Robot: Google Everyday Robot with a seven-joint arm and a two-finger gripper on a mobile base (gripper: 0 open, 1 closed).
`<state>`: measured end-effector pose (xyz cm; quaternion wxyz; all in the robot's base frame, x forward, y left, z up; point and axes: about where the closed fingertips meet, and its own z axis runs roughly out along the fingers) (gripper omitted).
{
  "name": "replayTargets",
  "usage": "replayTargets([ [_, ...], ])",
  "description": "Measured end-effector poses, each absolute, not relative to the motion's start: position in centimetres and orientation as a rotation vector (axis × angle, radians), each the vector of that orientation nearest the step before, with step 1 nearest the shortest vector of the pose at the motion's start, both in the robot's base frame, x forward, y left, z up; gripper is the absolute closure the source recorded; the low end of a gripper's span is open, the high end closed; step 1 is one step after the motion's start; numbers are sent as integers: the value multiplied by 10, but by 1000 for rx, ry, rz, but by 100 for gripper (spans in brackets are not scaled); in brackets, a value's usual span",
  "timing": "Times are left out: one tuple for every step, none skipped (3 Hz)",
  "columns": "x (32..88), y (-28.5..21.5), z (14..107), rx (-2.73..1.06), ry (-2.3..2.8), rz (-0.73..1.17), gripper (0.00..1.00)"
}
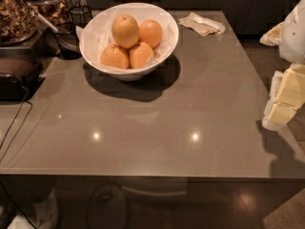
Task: Pick orange from white bowl
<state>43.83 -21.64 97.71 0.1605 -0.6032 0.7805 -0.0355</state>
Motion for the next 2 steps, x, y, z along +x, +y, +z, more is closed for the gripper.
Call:
replayTargets([
  [438, -216, 977, -1722, 2230, -101, 0],
  [444, -215, 979, -1666, 2262, -68, 0],
])
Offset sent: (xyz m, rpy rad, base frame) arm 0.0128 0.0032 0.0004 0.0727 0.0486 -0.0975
